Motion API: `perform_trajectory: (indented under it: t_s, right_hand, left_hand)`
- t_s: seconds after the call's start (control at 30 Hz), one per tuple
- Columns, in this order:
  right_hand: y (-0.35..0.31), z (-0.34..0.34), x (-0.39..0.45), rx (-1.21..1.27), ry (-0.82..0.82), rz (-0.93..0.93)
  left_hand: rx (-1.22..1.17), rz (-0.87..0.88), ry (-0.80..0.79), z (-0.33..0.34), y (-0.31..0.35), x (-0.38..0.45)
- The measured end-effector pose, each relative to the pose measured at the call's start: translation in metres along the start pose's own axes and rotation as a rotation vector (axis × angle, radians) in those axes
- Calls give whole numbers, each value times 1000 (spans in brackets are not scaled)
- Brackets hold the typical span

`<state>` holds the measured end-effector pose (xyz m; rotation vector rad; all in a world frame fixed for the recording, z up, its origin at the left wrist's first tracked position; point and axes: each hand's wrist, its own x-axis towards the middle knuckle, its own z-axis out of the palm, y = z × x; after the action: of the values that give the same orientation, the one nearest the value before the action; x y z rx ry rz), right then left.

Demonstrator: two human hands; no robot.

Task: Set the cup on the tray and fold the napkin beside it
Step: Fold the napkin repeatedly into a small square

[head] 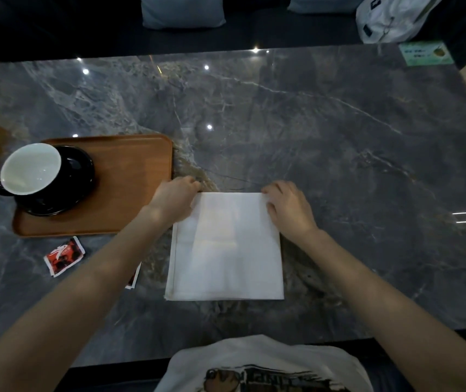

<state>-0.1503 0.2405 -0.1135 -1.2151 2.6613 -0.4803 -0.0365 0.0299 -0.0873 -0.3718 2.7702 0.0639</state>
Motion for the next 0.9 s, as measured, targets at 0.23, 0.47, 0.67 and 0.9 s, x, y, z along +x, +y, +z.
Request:
perform_trajectory:
  t_s: [0.23, 0.47, 0.67, 0.9]
  right_hand:
    - [7, -23, 45, 33, -383, 120]
    - [0, -32, 64, -63, -611, 146]
    - [-8, -33, 66, -195, -696, 132]
    - [-9, -32, 60, -87, -692, 164]
  left_hand:
    - [56, -47, -219, -27, -9, 14]
    - [-54, -83, -425, -34, -13, 27]
    - [-81, -74, -427, -32, -14, 30]
    - [-66, -68, -327, -22, -17, 22]
